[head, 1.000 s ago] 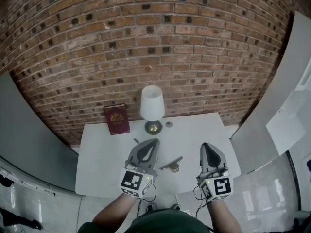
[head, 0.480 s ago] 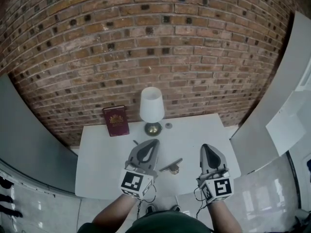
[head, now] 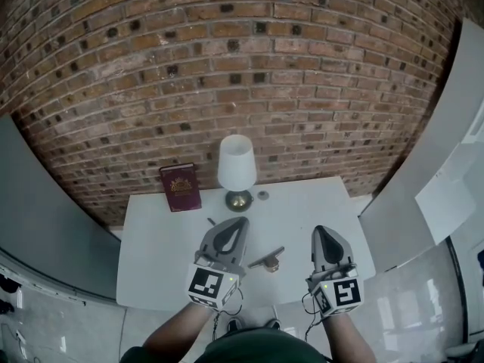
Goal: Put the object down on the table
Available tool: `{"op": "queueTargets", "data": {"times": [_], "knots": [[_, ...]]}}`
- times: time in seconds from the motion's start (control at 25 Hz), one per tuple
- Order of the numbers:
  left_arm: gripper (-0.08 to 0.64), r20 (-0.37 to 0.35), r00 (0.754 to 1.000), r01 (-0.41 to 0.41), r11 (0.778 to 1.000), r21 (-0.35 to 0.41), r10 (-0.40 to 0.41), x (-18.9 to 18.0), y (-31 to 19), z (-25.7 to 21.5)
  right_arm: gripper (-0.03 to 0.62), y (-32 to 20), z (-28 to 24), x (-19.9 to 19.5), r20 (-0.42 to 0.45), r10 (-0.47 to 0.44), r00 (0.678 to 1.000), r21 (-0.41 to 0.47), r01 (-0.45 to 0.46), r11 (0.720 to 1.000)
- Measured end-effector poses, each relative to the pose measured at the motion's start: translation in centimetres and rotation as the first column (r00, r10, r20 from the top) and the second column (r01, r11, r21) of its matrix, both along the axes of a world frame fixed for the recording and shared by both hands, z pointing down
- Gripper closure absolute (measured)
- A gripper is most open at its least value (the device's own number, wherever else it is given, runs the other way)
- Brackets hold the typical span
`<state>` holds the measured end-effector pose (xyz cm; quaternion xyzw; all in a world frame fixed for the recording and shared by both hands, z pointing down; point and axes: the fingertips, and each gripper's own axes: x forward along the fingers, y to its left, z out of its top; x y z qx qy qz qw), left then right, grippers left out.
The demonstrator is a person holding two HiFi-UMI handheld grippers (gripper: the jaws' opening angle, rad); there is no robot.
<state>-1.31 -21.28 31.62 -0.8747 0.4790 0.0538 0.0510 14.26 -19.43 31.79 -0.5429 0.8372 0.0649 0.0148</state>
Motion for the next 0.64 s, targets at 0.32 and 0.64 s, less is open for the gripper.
{"op": "queueTargets", "data": {"times": [0.32, 0.64], "knots": [[0.548, 0.002, 1.000, 0.008, 1.000, -0.010, -0.008, -0.33, -0.31, -0.09, 0.591, -0.44, 0.23, -0.35, -0.004, -0.003, 1.000, 0.002, 0.003, 1.000], [0.548, -0.005, 1.000, -0.006, 1.000, -0.002, 0.006, -0.36, -0.57, 0.23, 0.591, -0.60, 0.49, -0.48, 0.000, 0.002, 1.000, -0.011, -0.002, 1.000]]}}
